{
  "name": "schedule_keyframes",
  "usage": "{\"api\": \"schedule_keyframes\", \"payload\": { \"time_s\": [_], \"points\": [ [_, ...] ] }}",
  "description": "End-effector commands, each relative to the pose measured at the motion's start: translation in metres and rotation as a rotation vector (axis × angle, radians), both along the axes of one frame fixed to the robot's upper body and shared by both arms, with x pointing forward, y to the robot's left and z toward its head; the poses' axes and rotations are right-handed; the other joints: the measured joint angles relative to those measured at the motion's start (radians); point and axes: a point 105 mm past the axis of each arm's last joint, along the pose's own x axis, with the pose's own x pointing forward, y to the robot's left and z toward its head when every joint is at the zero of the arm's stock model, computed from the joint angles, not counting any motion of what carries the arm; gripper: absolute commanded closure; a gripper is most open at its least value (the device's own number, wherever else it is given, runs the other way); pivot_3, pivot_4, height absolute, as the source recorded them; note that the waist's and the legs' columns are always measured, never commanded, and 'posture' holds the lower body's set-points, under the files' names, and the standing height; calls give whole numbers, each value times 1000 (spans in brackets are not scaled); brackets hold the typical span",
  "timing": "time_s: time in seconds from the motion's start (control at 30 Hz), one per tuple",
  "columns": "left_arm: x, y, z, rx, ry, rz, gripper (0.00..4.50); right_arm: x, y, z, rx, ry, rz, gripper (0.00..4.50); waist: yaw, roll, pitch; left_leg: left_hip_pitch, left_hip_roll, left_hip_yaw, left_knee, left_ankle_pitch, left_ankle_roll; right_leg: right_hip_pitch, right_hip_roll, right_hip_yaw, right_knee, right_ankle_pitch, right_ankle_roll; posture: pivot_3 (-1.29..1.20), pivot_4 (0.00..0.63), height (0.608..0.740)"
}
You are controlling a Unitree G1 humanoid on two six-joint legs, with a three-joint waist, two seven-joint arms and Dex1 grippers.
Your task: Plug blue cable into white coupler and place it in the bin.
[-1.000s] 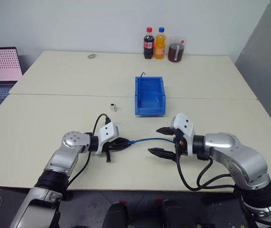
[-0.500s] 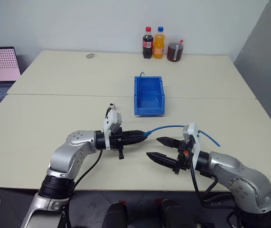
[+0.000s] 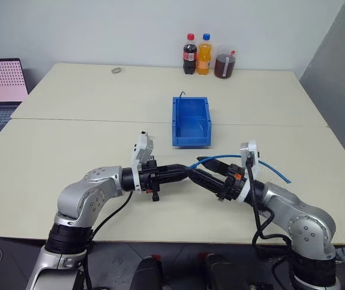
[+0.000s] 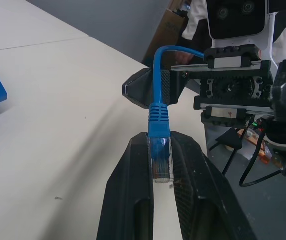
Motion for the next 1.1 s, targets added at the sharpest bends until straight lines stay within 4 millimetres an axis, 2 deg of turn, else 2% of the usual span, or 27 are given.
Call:
{"api": "schedule_keyframes", "payload": {
  "time_s": [0.03,0.17,0.27,0.4,0.43,0.57,0.6,0.87,0.93,1.1],
  "points": [
    [-3,-1,17,-40,-47,-9,4262,3,4,9,26,-38,16,250,0,0,0,0,0,0,0,0,0,0,0,0,0,0,0,0,150,740],
    [-3,0,19,-51,-40,-9,4262,7,6,7,16,-40,28,1029,0,0,0,0,0,0,0,0,0,0,0,0,0,0,0,0,150,740],
    [-4,-1,19,-54,-33,-14,4262,10,7,8,19,-47,34,1922,0,0,0,0,0,0,0,0,0,0,0,0,-1,0,0,0,150,740],
    [-4,0,18,-57,-25,-14,4262,11,8,10,20,-56,49,2786,0,0,0,-1,0,0,-1,0,0,0,0,0,-2,0,0,0,150,740],
    [-4,1,18,-57,-24,-13,4262,11,8,10,18,-57,52,3195,0,0,0,-1,0,0,-1,0,0,0,0,0,-2,0,0,0,150,740],
    [-3,2,19,-60,-21,-11,4262,11,8,10,13,-60,62,4294,0,0,0,-1,0,0,-1,0,0,0,0,0,-3,0,0,0,150,740],
    [-3,2,19,-61,-21,-9,4262,11,8,10,12,-60,65,4427,0,0,0,-1,0,0,-1,0,0,0,0,0,-3,0,0,0,150,740],
    [7,7,13,-24,-69,46,4262,9,10,11,14,-60,88,4492,1,0,0,-2,0,0,-1,0,0,0,0,-1,-5,0,1,0,150,740],
    [6,9,8,13,-85,43,3554,9,10,11,14,-59,88,4494,1,0,0,-2,0,0,-1,0,0,0,0,-1,-5,1,1,0,150,740],
    [2,15,-5,84,-118,28,2639,11,8,10,7,-62,79,4498,1,0,0,-2,0,0,-2,0,0,0,0,0,-6,1,1,0,150,740]
  ]
}}
